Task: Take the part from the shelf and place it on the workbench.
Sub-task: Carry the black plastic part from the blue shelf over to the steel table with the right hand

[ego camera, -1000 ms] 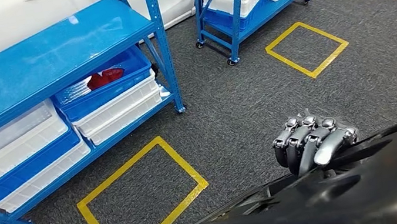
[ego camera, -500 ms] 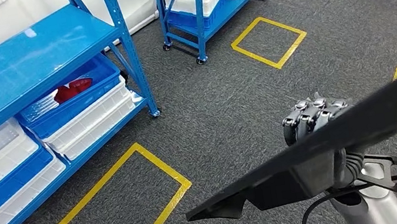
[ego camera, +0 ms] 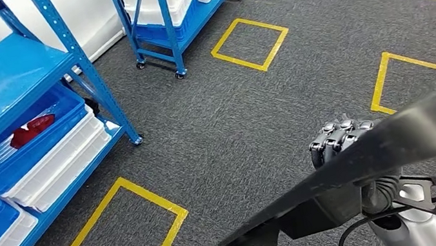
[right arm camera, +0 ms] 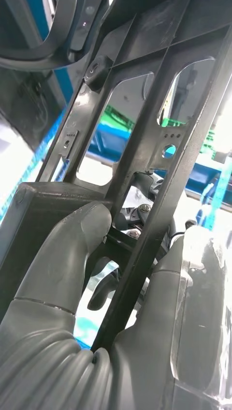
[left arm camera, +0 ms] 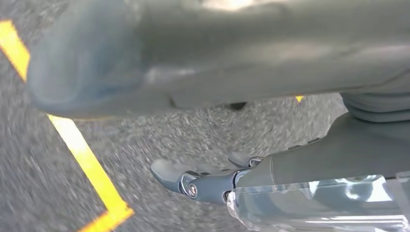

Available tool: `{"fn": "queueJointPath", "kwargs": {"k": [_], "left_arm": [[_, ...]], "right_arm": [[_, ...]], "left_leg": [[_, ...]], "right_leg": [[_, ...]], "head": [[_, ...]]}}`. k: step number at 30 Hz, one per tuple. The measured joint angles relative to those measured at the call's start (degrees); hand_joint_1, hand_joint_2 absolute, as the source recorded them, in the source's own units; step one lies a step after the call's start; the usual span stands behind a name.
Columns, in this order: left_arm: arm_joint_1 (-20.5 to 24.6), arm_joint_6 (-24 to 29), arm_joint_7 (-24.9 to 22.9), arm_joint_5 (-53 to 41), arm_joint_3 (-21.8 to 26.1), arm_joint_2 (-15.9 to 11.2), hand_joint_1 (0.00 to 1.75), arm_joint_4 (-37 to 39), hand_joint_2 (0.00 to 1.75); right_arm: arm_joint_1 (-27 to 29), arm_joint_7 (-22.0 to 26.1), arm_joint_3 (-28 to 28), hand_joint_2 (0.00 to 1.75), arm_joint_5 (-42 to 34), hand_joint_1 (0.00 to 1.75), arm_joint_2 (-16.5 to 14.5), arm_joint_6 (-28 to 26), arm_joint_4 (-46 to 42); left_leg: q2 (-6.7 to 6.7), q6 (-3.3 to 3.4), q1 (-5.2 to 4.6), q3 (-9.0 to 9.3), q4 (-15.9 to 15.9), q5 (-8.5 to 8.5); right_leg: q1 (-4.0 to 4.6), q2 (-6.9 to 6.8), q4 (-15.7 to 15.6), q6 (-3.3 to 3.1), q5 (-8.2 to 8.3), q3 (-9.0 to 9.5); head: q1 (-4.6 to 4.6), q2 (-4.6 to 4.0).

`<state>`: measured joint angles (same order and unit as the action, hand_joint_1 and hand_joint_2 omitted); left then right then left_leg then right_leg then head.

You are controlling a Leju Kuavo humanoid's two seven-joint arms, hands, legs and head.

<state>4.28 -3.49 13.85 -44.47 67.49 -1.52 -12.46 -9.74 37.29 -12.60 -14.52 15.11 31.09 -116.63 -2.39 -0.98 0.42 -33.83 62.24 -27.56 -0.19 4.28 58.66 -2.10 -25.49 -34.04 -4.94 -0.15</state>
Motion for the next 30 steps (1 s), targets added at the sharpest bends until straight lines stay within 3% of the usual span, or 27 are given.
{"fn": "queueJointPath", "kwargs": {"k": [2,4,5,7,9,11,12,14,16,17,20,22,24,26,27,28,30], "left_arm": [[0.1,-0.1,-0.1,-0.4,-0.1,-0.5,0.0,0.0,0.0],[0.3,-0.2,-0.1,-0.7,-0.1,-0.8,0.0,0.0,0.0],[0.5,-0.4,0.0,-0.9,-0.2,-0.9,0.0,0.0,0.0],[0.7,-1.0,0.2,-1.0,-0.3,-0.8,0.0,0.0,0.0],[0.6,-1.3,0.4,-1.1,-0.4,-0.8,0.0,0.0,0.0],[0.5,-1.4,0.5,-1.1,-0.5,-0.6,0.0,0.0,0.0],[0.5,-1.5,0.6,-1.2,-0.5,-0.5,0.0,0.0,0.0],[0.6,-1.7,0.9,-1.5,-0.7,-0.2,0.0,0.0,0.0],[0.8,-2.0,1.1,-1.9,-1.0,0.0,0.0,0.0,0.0],[0.9,-2.2,1.2,-2.1,-1.2,0.0,0.0,0.0,0.0],[1.3,-3.1,1.6,-2.5,-1.6,0.3,0.0,0.0,0.0],[1.6,-3.3,1.8,-2.7,-1.6,0.5,0.0,0.0,0.0],[1.6,-3.2,1.7,-2.9,-1.7,0.7,0.0,0.0,0.0],[1.3,-3.2,1.4,-3.1,-1.7,0.7,0.0,0.0,0.0],[1.2,-3.2,1.2,-3.1,-1.7,0.7,0.0,0.0,0.0],[1.2,-3.3,1.0,-3.1,-1.8,0.7,0.0,0.0,0.0],[1.1,-3.2,0.6,-3.1,-1.8,0.5,0.0,0.0,0.0]], "right_arm": [[0.5,0.0,0.8,1.75,0.6,1.75,0.0,0.3,0.0],[1.3,0.0,1.6,1.75,1.2,1.75,-0.1,0.4,0.0],[1.7,0.0,2.1,1.75,1.4,1.75,-0.2,0.4,-0.1],[2.2,0.0,3.0,1.75,1.9,1.75,-0.4,0.4,-0.1],[2.7,0.0,3.6,1.75,2.4,1.75,-0.6,0.5,-0.2],[3.3,0.0,3.9,1.75,2.7,1.75,-0.8,0.6,-0.2],[3.6,0.0,4.1,1.75,2.8,1.75,-0.8,0.7,-0.2],[3.7,0.0,4.2,1.75,3.1,1.75,-0.8,0.6,-0.2],[3.6,0.0,4.3,1.75,3.3,1.75,-0.9,0.1,-0.1],[3.5,0.0,4.3,1.75,3.4,1.75,-0.9,-0.4,-0.1],[3.3,0.0,4.5,1.75,3.7,1.75,-0.9,-1.9,-0.3],[2.9,0.0,4.7,1.75,3.6,1.75,-0.9,-2.7,-0.5],[2.5,0.0,4.8,1.75,3.5,1.75,-0.9,-3.6,-0.7],[2.5,0.0,4.9,1.75,3.9,1.75,-0.9,-4.9,-0.7],[2.6,0.0,4.9,1.75,4.1,1.75,-0.9,-5.6,-0.8],[2.7,0.0,5.0,1.75,4.4,1.75,-0.9,-6.2,-1.0],[3.2,0.0,5.2,1.75,4.5,1.75,-0.9,-7.2,-1.6]], "left_leg": [[-1.88,0.47,-0.18,1.88,-4.5,1.2],[-1.16,0.75,-0.3,2.25,-5.3,1.33],[-0.54,1.03,-0.21,2.48,-5.8,1.62],[0.76,1.6,0.14,2.84,-6.7,2.22],[2.16,1.82,0.09,2.91,-6.9,2.31],[3.66,1.75,0.05,2.87,-6.8,2.1],[4.4,1.65,0.08,2.88,-6.6,1.95],[5.74,1.26,0.16,3.01,-6.2,1.48],[6.84,0.59,-0.04,3.08,-5.6,0.84],[7.33,0.2,-0.18,3.17,-5.4,0.54],[8.44,-0.83,-0.15,3.62,-5.2,-0.02],[6.45,-1.43,0.15,2.83,-2.9,-1.89],[3.71,-1.72,0.28,-0.18,4.0,-5.69],[2.96,-1.66,0.25,-3.57,10.9,-8.11],[2.86,-1.48,0.23,-4.16,11.7,-7.68],[2.67,-1.17,0.18,-3.69,10.1,-6.11],[0.66,-0.14,0.05,-0.56,2.5,-1.77]], "right_leg": [[-0.24,1.24,0.0,0.47,0.12,-0.23],[-0.46,2.47,-0.2,1.3,0.43,-0.47],[-0.44,2.28,-0.1,1.61,0.37,-0.62],[-0.22,-0.08,2.5,2.02,-1.45,-1.93],[-0.45,-2.92,9.2,2.33,-5.1,-5.14],[-0.85,-3.79,14.6,2.78,-6.82,-7.79],[-1.04,-4.04,14.6,2.98,-6.15,-7.76],[-1.32,-5.37,8.3,3.27,-2.66,-4.47],[-1.05,-7.47,2.0,2.91,-0.59,-1.16],[-0.88,-7.97,0.6,2.58,-0.44,-0.5],[-0.73,-6.43,0.4,1.47,-0.58,-0.68],[-0.94,-5.33,0.2,0.76,-0.37,-0.66],[-0.89,-4.15,0.2,0.28,-0.25,-0.68],[-0.62,-2.64,0.2,0.08,-0.21,-0.71],[-0.47,-1.82,0.2,0.04,-0.2,-0.68],[-0.32,-0.99,0.2,0.03,-0.19,-0.61],[-0.13,0.51,0.2,0.06,-0.17,-0.43]], "head": [[-0.01,0.01],[-0.01,0.01],[0.0,0.01],[0.01,0.02],[0.01,0.02],[0.0,0.02],[0.0,0.02],[0.0,0.02],[0.0,0.01],[0.0,0.01],[0.0,0.01],[0.0,0.01],[0.0,0.01],[0.0,0.02],[0.0,0.02],[0.0,0.02],[0.0,0.0]]}}
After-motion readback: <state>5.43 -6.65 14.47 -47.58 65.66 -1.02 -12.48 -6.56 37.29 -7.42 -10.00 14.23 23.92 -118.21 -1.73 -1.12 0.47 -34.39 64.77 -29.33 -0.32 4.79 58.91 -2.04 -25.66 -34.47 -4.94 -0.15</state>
